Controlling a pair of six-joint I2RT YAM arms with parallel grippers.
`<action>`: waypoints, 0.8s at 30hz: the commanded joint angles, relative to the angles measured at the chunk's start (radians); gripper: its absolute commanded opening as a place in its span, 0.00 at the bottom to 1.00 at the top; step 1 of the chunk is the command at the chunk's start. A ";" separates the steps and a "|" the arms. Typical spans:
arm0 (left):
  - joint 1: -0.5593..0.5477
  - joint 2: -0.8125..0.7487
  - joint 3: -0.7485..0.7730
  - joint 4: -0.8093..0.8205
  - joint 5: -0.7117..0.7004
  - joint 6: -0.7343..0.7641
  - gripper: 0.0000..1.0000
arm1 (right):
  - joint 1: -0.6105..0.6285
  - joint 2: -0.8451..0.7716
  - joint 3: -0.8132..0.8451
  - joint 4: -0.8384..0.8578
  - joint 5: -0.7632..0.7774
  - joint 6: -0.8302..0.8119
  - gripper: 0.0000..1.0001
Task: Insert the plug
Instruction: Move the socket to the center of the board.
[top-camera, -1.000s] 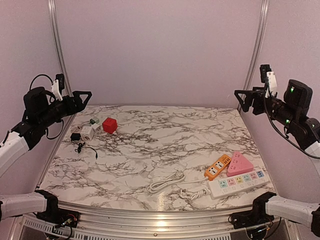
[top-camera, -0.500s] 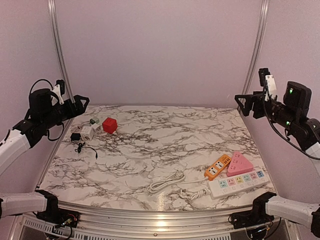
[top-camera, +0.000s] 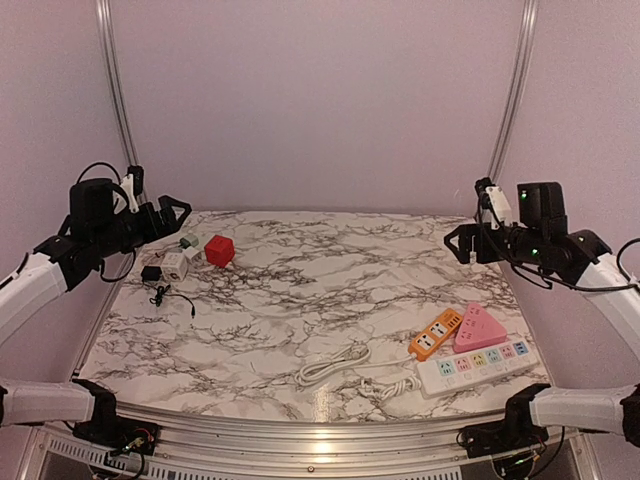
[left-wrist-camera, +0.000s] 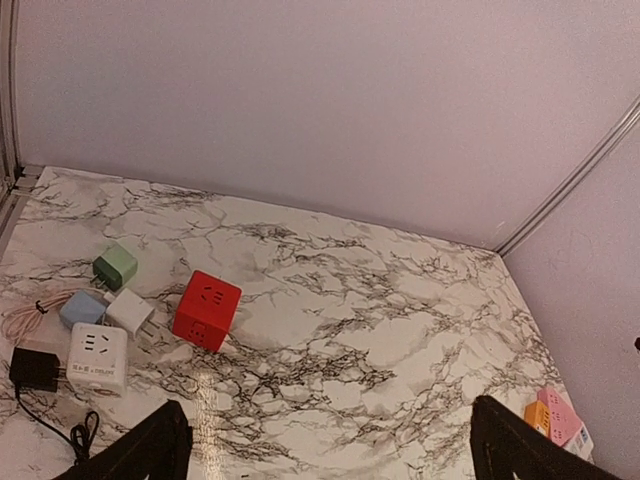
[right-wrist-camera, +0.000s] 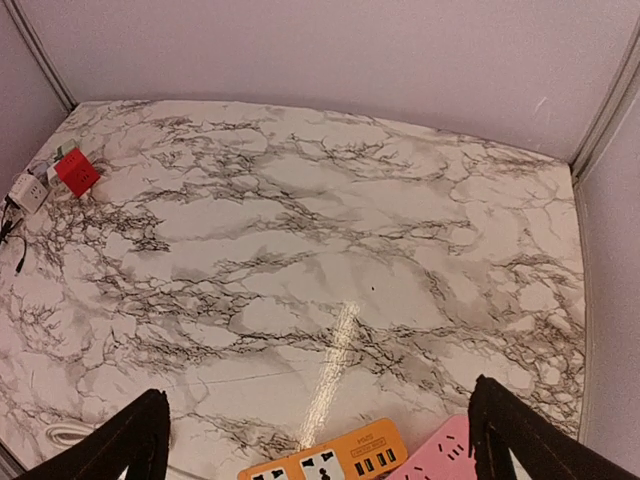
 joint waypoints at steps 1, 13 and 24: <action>-0.061 0.042 0.027 0.008 0.072 -0.005 0.99 | -0.011 0.020 -0.036 0.001 -0.007 0.050 0.98; -0.348 0.174 0.074 0.000 0.051 0.177 0.99 | -0.011 0.062 -0.153 0.046 -0.056 0.086 0.98; -0.602 0.329 0.098 -0.039 -0.053 0.270 0.99 | 0.027 0.089 -0.282 0.088 -0.083 0.168 0.99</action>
